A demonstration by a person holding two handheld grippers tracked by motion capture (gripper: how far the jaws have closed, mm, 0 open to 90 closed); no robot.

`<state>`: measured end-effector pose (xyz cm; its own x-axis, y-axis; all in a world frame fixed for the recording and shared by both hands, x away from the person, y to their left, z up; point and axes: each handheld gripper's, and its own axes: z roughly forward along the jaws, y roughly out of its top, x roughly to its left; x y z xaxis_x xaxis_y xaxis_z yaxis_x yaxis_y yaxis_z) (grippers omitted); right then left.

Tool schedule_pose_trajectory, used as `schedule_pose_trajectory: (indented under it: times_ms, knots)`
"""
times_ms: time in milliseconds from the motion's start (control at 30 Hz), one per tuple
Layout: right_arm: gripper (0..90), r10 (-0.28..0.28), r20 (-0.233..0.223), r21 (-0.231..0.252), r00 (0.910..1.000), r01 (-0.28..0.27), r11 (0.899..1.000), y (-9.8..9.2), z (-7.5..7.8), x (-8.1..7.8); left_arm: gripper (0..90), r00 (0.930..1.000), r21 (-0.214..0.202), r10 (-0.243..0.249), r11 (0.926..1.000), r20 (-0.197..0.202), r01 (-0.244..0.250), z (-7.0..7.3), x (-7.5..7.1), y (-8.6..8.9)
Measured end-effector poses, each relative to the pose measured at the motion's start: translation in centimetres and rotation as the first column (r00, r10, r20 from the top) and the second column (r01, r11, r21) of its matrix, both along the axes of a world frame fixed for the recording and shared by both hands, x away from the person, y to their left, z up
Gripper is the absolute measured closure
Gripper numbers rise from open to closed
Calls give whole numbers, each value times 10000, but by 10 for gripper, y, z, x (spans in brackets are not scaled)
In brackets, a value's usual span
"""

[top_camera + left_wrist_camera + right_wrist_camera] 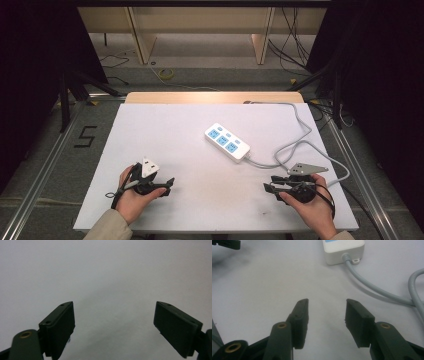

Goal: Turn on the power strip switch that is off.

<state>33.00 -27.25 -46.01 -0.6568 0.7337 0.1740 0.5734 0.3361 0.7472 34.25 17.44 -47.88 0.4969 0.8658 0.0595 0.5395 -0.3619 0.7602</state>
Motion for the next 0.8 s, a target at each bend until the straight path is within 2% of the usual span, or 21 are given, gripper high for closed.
schedule_pose_trajectory:
  times_ms: [33,133,200,233,333,433,633,800]
  knots:
    - [591,116,-100,-110,9999,-117,9999,2,2,0,172,10000,38,-41,10000,3,41,0,0,0]
    - [628,195,-186,-291,9996,-200,9994,4,6,-1,173,10000,79,-36,10000,55,36,0,-1,-1]
    - [683,190,-318,-626,9993,-210,9978,7,9,-1,173,9999,84,-49,10000,98,48,1,-2,-1]
    - [751,177,-482,-905,9987,-220,9957,9,12,0,175,10000,89,-50,9999,83,49,1,-2,-1]
    - [849,197,-680,-1437,9975,-294,9892,11,15,1,177,9999,18,28,10000,139,-28,1,-1,-1]
    - [900,188,-757,-1671,9970,-312,9854,12,17,3,180,9998,34,57,10000,165,-57,1,-1,1]
    - [900,229,-1062,-2056,9941,-445,9776,17,22,7,187,9998,57,91,9999,168,-92,1,-1,0]
    - [900,309,-1119,-2219,9932,-553,9735,21,26,10,189,9998,59,85,9999,180,-86,2,-1,0]
